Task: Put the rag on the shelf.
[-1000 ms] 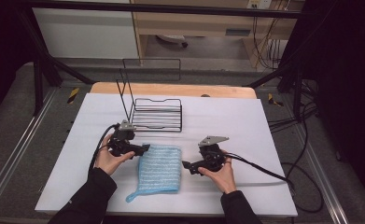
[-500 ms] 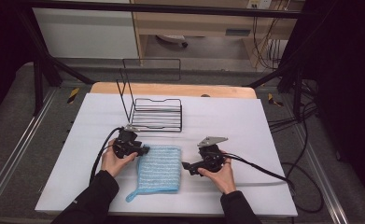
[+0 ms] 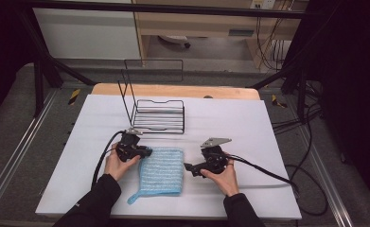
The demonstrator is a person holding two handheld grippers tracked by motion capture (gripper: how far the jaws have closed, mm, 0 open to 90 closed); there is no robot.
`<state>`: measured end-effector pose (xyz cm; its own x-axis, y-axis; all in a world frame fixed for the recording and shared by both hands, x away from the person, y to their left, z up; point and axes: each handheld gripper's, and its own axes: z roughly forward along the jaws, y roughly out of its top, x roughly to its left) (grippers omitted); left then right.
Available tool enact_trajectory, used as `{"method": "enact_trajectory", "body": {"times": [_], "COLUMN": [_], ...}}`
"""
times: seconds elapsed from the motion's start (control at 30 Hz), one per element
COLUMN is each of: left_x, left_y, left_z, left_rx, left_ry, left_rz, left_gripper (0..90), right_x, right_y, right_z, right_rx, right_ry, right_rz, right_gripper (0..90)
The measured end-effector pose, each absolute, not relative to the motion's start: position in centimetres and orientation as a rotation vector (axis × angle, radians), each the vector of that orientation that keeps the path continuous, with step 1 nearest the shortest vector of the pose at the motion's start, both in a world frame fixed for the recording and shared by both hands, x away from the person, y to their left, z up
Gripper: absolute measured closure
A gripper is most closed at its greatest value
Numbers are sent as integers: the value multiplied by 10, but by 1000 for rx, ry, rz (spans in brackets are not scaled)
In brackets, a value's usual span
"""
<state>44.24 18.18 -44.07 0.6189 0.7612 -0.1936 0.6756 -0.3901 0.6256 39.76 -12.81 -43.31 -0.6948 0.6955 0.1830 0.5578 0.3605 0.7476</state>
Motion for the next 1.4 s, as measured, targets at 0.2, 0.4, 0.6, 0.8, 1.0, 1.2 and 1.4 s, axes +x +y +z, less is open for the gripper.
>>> {"method": "enact_trajectory", "body": {"times": [0.2, 0.4, 0.6, 0.8, 1.0, 1.2, 1.4], "left_x": [442, 442, 442, 442, 441, 441, 441], "left_y": [181, 181, 181, 182, 182, 182, 183], "left_z": [-441, -441, -442, -442, -443, -443, -443], "left_rx": [2151, 2157, 2149, 2158, 2156, 2155, 2148], "left_ry": [1133, 1132, 1124, 1110, 1102, 1099, 1107], "left_rz": [141, 144, 146, 146, 154, 155, 151], "left_gripper": [753, 773, 773, 772, 771, 771, 775], "right_x": [401, 413, 428, 437, 440, 441, 444], "right_y": [-127, -120, -104, -94, -92, -91, -91], "right_z": [-432, -425, -434, -445, -452, -455, -454], "right_rx": [1159, 1219, 1273, 1278, 1313, 1346, 1399], "right_ry": [2427, 2344, 2347, 2374, 2431, 2461, 2501], "right_rz": [1285, 1364, 1348, 1283, 1262, 1275, 1288], "right_gripper": [89, 206, 351, 498, 621, 686, 781]}}
